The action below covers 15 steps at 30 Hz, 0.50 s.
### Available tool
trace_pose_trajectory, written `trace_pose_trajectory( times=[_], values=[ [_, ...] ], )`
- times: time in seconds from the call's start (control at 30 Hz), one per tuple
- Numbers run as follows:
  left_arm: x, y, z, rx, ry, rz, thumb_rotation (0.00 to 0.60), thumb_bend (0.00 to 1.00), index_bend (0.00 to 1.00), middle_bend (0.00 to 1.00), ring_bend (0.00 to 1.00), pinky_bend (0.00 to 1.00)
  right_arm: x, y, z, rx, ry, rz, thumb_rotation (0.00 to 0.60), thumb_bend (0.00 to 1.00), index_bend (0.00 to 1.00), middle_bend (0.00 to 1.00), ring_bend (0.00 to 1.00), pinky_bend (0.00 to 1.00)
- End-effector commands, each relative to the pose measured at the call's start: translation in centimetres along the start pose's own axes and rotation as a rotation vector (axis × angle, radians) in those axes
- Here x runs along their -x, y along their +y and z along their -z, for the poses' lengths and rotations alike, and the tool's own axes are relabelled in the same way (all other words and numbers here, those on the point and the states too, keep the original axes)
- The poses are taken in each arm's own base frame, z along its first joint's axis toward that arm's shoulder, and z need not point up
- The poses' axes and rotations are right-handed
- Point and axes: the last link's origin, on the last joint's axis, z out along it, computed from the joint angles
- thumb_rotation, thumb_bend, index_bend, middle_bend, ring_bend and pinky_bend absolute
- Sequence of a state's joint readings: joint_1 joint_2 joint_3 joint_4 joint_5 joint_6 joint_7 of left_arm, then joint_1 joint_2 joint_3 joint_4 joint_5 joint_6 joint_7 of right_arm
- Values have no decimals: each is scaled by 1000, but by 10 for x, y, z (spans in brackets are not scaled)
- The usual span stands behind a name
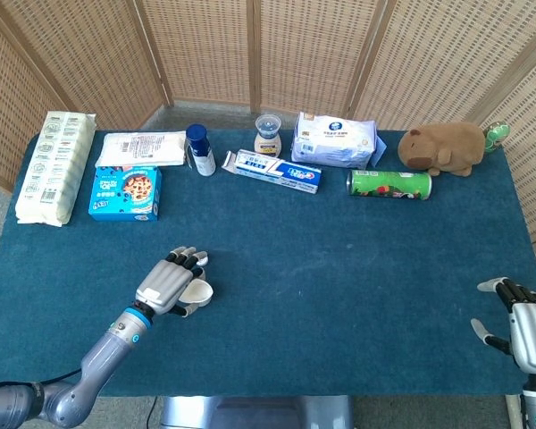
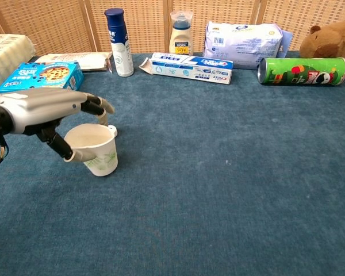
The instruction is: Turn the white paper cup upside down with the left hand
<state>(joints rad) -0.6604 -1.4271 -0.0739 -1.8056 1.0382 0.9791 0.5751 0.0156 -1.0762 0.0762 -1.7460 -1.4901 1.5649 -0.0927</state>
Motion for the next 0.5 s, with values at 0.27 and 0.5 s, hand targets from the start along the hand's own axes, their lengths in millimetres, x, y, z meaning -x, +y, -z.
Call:
trace_pose_trajectory(
  times=[0.27, 0.5],
  values=[
    [-19, -8, -12, -23, -43, 467, 371, 284, 380, 116, 0, 39, 7, -1, -3, -7, -6, -14, 600, 249, 372, 363, 411, 431],
    [-26, -19, -24, -23, -134, 757, 365, 266, 380, 116, 0, 8, 9, 0, -3, -3, -5, -28, 600, 248, 373, 363, 413, 433]
  ],
)
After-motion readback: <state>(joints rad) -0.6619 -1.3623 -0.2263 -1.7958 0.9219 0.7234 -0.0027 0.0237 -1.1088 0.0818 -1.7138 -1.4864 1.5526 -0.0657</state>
